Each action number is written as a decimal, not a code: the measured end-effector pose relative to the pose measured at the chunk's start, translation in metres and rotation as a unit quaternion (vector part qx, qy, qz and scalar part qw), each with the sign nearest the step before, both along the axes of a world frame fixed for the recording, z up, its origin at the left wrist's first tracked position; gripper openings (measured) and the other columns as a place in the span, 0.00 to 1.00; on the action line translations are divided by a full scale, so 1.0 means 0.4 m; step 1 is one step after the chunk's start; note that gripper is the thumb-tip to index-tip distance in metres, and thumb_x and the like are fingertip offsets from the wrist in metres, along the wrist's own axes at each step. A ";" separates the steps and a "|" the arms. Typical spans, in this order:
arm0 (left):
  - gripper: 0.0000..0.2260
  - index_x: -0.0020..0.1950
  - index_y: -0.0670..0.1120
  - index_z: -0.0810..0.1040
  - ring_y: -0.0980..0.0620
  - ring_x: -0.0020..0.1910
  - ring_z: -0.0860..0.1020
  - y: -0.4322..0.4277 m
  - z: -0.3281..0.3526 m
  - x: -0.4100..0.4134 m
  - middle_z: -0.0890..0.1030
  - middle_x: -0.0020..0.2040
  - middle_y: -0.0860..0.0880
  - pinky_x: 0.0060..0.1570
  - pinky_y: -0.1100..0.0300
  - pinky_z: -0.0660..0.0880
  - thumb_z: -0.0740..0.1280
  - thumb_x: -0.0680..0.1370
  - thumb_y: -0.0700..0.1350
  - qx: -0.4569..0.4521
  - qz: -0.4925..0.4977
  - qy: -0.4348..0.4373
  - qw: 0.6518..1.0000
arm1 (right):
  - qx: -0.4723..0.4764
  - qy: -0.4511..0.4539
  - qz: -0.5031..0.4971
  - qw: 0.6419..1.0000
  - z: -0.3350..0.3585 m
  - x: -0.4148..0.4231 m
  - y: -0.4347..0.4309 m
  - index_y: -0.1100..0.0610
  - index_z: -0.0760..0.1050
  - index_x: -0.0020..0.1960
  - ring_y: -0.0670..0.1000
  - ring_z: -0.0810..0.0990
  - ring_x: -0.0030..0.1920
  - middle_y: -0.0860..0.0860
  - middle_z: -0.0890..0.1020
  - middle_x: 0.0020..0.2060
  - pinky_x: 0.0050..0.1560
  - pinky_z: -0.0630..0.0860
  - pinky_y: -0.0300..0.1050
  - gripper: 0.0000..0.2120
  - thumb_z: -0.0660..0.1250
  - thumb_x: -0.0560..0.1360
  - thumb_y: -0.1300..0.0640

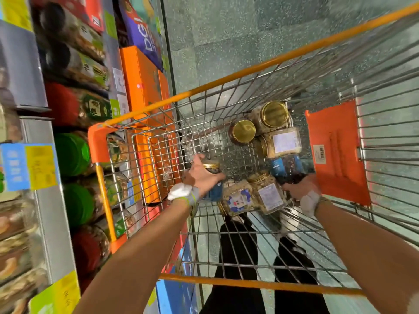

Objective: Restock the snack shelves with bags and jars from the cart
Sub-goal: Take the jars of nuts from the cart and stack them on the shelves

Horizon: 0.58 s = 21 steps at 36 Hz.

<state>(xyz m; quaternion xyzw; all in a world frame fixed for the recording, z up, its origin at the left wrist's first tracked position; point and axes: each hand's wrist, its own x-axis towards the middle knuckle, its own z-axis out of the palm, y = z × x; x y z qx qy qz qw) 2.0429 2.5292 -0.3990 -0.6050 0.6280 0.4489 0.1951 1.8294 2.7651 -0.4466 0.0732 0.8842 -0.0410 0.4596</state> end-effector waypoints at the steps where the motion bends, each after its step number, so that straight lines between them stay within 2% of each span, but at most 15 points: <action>1: 0.39 0.58 0.61 0.59 0.51 0.45 0.81 0.000 0.017 -0.013 0.81 0.49 0.53 0.48 0.52 0.80 0.78 0.55 0.61 -0.005 -0.002 0.007 1.000 | 0.003 -0.007 -0.005 1.000 0.029 -0.005 -0.006 0.66 0.62 0.73 0.62 0.77 0.63 0.63 0.77 0.62 0.61 0.73 0.50 0.47 0.80 0.65 0.47; 3: 0.38 0.59 0.60 0.60 0.49 0.47 0.81 0.001 0.061 -0.046 0.80 0.49 0.53 0.49 0.52 0.80 0.80 0.58 0.57 -0.013 -0.008 0.027 1.000 | -0.010 0.004 -0.004 1.000 0.067 -0.019 -0.005 0.63 0.66 0.71 0.60 0.79 0.58 0.60 0.79 0.56 0.58 0.77 0.51 0.50 0.80 0.58 0.40; 5: 0.38 0.60 0.58 0.62 0.49 0.50 0.81 0.005 0.121 -0.073 0.80 0.52 0.53 0.53 0.51 0.79 0.82 0.58 0.55 -0.013 -0.007 0.062 0.998 | -0.031 0.021 0.030 0.999 0.109 -0.034 0.006 0.61 0.67 0.71 0.62 0.79 0.60 0.61 0.78 0.59 0.60 0.78 0.57 0.53 0.78 0.55 0.35; 7: 0.40 0.63 0.54 0.65 0.48 0.53 0.79 0.009 0.131 -0.094 0.78 0.54 0.53 0.56 0.50 0.78 0.84 0.58 0.53 -0.010 0.000 0.071 0.997 | -0.037 0.031 0.113 0.992 0.100 -0.057 0.006 0.59 0.65 0.74 0.64 0.77 0.64 0.63 0.75 0.65 0.63 0.76 0.59 0.53 0.75 0.58 0.31; 8: 0.42 0.64 0.51 0.66 0.47 0.55 0.79 0.012 0.158 -0.104 0.78 0.55 0.52 0.57 0.50 0.77 0.84 0.57 0.54 -0.022 -0.006 0.074 0.997 | -0.032 0.035 0.157 0.987 0.154 -0.068 -0.014 0.58 0.66 0.73 0.63 0.77 0.64 0.62 0.76 0.66 0.63 0.75 0.58 0.53 0.73 0.59 0.28; 10: 0.48 0.68 0.47 0.67 0.45 0.57 0.79 0.034 0.194 -0.123 0.79 0.58 0.47 0.58 0.48 0.77 0.82 0.53 0.59 -0.029 -0.017 0.069 0.997 | -0.047 0.026 0.209 0.976 0.226 -0.096 -0.047 0.55 0.74 0.66 0.59 0.81 0.56 0.59 0.81 0.59 0.54 0.79 0.52 0.47 0.68 0.59 0.24; 13: 0.44 0.71 0.47 0.68 0.45 0.60 0.79 0.058 0.271 -0.162 0.80 0.60 0.46 0.57 0.52 0.77 0.83 0.60 0.56 -0.085 -0.058 0.036 0.994 | -0.082 0.010 0.246 0.966 0.377 -0.142 -0.116 0.52 0.80 0.49 0.55 0.83 0.44 0.53 0.84 0.43 0.38 0.74 0.43 0.30 0.66 0.63 0.28; 15: 0.44 0.74 0.50 0.63 0.44 0.60 0.79 0.064 0.334 -0.179 0.79 0.60 0.47 0.57 0.51 0.78 0.81 0.64 0.58 -0.113 -0.106 -0.005 0.988 | -0.164 0.005 0.250 0.954 0.466 -0.168 -0.145 0.52 0.78 0.39 0.54 0.81 0.38 0.50 0.81 0.34 0.33 0.72 0.44 0.26 0.67 0.61 0.28; 17: 0.45 0.75 0.50 0.61 0.43 0.61 0.78 0.081 0.382 -0.183 0.78 0.61 0.46 0.58 0.50 0.77 0.80 0.65 0.58 -0.121 -0.117 -0.007 0.986 | -0.219 0.009 0.289 0.932 0.575 -0.183 -0.174 0.50 0.77 0.39 0.52 0.80 0.38 0.49 0.81 0.35 0.38 0.77 0.48 0.26 0.69 0.58 0.28; 19: 0.39 0.70 0.53 0.68 0.44 0.58 0.79 0.098 0.445 -0.183 0.79 0.59 0.48 0.54 0.52 0.77 0.81 0.63 0.57 -0.156 -0.103 0.028 0.982 | -0.262 0.020 0.341 0.903 0.695 -0.195 -0.206 0.47 0.78 0.45 0.52 0.79 0.44 0.48 0.80 0.42 0.46 0.78 0.49 0.22 0.72 0.61 0.33; 21: 0.32 0.64 0.54 0.73 0.49 0.52 0.79 0.111 0.511 -0.170 0.78 0.52 0.52 0.47 0.58 0.72 0.80 0.63 0.56 -0.186 -0.089 0.048 0.977 | -0.312 0.025 0.372 0.874 0.811 -0.198 -0.229 0.47 0.78 0.48 0.52 0.77 0.46 0.47 0.78 0.44 0.45 0.74 0.46 0.17 0.75 0.65 0.40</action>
